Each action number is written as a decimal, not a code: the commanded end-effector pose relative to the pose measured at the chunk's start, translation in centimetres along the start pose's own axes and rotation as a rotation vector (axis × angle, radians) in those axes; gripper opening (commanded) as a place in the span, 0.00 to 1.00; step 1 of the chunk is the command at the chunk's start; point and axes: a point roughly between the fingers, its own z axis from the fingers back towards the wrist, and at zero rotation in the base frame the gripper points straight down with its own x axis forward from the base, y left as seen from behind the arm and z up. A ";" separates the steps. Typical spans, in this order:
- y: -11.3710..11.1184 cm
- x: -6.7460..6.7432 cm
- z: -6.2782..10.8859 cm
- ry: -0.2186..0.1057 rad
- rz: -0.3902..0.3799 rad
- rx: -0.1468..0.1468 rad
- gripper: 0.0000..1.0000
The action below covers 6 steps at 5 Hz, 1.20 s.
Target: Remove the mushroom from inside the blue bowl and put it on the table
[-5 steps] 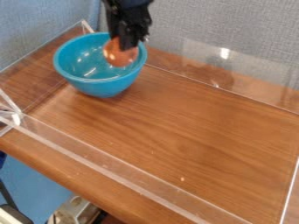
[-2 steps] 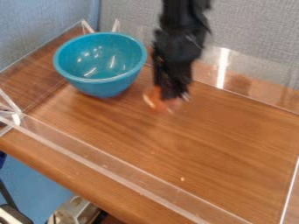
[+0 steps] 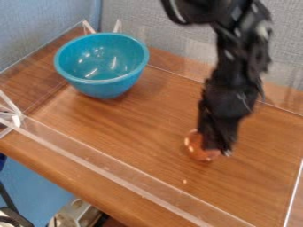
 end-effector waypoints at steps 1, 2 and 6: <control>-0.7 0.8 -0.4 0.000 0.014 0.007 0.00; -1.7 0.4 0.3 0.016 0.024 -0.012 0.00; -4.6 -1.7 3.3 0.025 -0.013 -0.084 0.00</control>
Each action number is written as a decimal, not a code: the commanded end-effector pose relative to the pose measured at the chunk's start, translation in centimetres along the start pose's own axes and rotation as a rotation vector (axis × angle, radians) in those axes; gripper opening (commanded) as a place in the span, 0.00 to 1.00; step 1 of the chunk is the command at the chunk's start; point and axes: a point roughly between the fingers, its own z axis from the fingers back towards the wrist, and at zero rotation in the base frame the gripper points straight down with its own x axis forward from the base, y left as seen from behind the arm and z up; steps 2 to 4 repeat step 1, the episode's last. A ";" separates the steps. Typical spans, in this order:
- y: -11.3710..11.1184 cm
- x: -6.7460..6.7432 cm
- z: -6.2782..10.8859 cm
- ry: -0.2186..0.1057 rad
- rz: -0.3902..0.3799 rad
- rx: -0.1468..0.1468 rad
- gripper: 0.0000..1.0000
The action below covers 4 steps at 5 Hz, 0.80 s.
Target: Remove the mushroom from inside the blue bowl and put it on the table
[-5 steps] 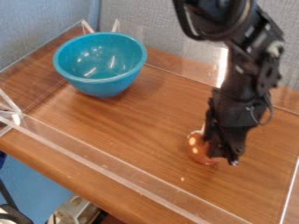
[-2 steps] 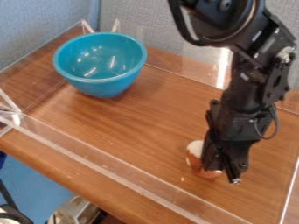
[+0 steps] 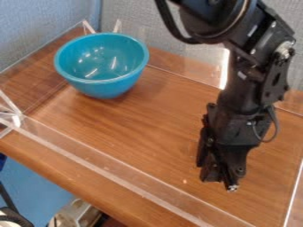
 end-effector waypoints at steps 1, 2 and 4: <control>-0.2 0.2 2.1 -0.046 -0.061 0.026 0.00; -0.2 0.2 2.1 -0.046 -0.061 0.026 0.00; -0.2 0.2 2.1 -0.046 -0.061 0.026 0.00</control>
